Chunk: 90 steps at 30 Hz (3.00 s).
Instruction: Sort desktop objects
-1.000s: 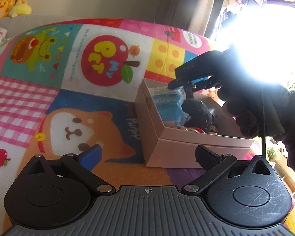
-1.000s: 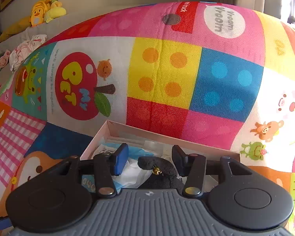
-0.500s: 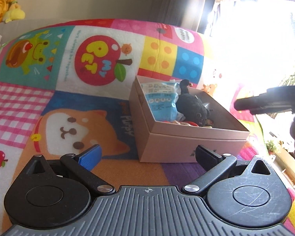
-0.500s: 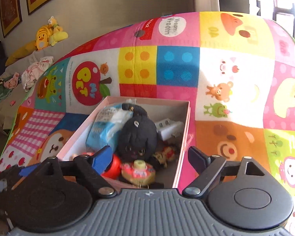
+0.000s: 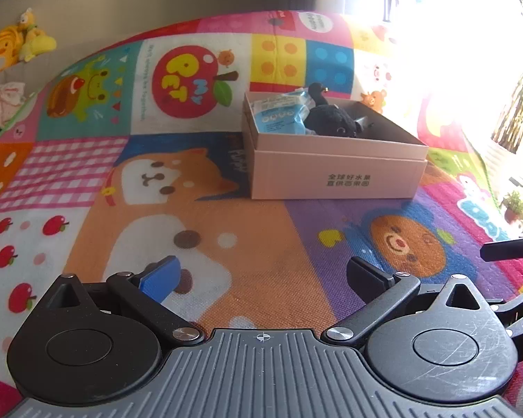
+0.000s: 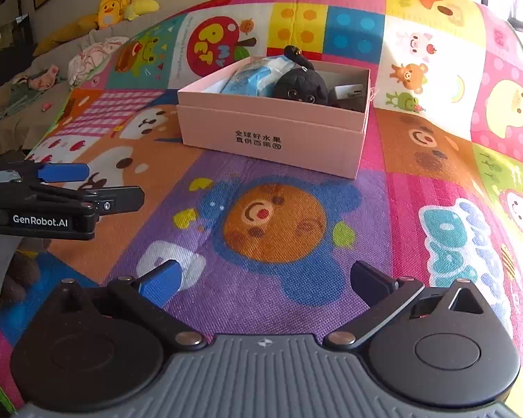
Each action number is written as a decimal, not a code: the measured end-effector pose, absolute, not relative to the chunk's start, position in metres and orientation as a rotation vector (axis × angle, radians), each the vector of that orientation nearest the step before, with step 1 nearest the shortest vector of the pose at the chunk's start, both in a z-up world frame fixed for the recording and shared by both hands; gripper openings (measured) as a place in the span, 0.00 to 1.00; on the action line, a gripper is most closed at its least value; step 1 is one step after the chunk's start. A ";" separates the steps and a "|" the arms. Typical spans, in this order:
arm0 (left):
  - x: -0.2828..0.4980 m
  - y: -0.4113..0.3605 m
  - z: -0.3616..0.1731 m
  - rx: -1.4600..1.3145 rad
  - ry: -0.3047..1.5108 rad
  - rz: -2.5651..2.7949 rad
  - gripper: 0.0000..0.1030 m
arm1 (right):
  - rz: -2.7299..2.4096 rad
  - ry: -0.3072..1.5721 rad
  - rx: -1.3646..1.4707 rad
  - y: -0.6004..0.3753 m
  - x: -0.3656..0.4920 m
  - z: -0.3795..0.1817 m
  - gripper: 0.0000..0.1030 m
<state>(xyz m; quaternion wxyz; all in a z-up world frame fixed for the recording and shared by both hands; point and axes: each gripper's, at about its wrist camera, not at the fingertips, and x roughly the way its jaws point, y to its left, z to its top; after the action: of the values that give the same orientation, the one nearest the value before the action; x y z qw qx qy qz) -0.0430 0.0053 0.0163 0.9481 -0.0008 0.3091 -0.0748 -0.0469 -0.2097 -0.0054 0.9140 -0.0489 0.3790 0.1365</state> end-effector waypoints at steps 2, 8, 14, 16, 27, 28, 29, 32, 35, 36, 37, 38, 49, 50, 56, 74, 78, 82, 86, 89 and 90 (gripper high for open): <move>-0.040 -0.001 0.011 0.008 0.645 -0.124 1.00 | 0.241 0.779 -0.100 -0.211 -0.043 -0.012 1.00; -0.017 -0.023 0.002 0.070 0.689 -0.058 1.00 | 0.239 0.768 -0.095 -0.215 -0.019 -0.014 1.00; -0.002 -0.023 -0.001 0.020 0.701 -0.018 1.00 | 0.182 0.718 -0.049 -0.220 0.008 -0.019 1.00; -0.002 -0.023 -0.001 0.015 0.700 -0.020 1.00 | 0.163 0.703 -0.043 -0.220 0.010 -0.020 1.00; -0.003 -0.023 -0.001 0.012 0.700 -0.020 1.00 | 0.161 0.696 -0.043 -0.220 0.008 -0.020 1.00; -0.003 -0.023 -0.001 0.012 0.700 -0.021 1.00 | 0.161 0.696 -0.043 -0.220 0.008 -0.021 1.00; -0.003 -0.023 -0.001 0.012 0.700 -0.020 1.00 | 0.161 0.696 -0.043 -0.220 0.008 -0.020 1.00; -0.003 -0.023 -0.001 0.012 0.700 -0.020 1.00 | 0.161 0.696 -0.043 -0.220 0.008 -0.020 1.00; -0.003 -0.022 -0.001 0.012 0.700 -0.020 1.00 | 0.161 0.696 -0.043 -0.220 0.008 -0.020 1.00; -0.003 -0.023 -0.001 0.012 0.700 -0.021 1.00 | 0.161 0.696 -0.043 -0.220 0.008 -0.020 1.00; -0.003 -0.022 -0.001 0.012 0.700 -0.021 1.00 | 0.161 0.696 -0.043 -0.220 0.008 -0.020 1.00; -0.003 -0.022 -0.001 0.012 0.700 -0.021 1.00 | 0.161 0.696 -0.043 -0.220 0.008 -0.020 1.00; -0.003 -0.023 -0.001 0.012 0.700 -0.021 1.00 | 0.161 0.696 -0.043 -0.219 0.008 -0.020 1.00; -0.003 -0.022 -0.001 0.012 0.700 -0.021 1.00 | 0.161 0.696 -0.043 -0.219 0.008 -0.020 1.00; -0.003 -0.022 -0.001 0.012 0.700 -0.021 1.00 | 0.161 0.696 -0.043 -0.219 0.008 -0.020 1.00; -0.003 -0.022 -0.001 0.011 0.699 -0.021 1.00 | 0.161 0.696 -0.043 -0.219 0.008 -0.020 1.00; -0.003 -0.022 -0.001 0.011 0.699 -0.021 1.00 | 0.161 0.696 -0.043 -0.219 0.008 -0.020 1.00; -0.003 -0.022 -0.001 0.011 0.699 -0.021 1.00 | 0.161 0.696 -0.043 -0.219 0.008 -0.020 1.00; -0.003 -0.022 -0.001 0.011 0.699 -0.021 1.00 | 0.161 0.696 -0.043 -0.219 0.008 -0.021 1.00; -0.003 -0.022 -0.001 0.011 0.699 -0.021 1.00 | 0.161 0.696 -0.043 -0.219 0.008 -0.021 1.00; -0.003 -0.022 -0.001 0.011 0.699 -0.022 1.00 | 0.161 0.696 -0.043 -0.219 0.008 -0.021 1.00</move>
<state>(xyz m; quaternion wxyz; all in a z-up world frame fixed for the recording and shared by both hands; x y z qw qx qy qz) -0.0029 -0.0221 -0.0011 0.9394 0.0055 0.3426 -0.0105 0.0076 -0.2191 -0.0206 0.9367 -0.0211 0.3405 0.0787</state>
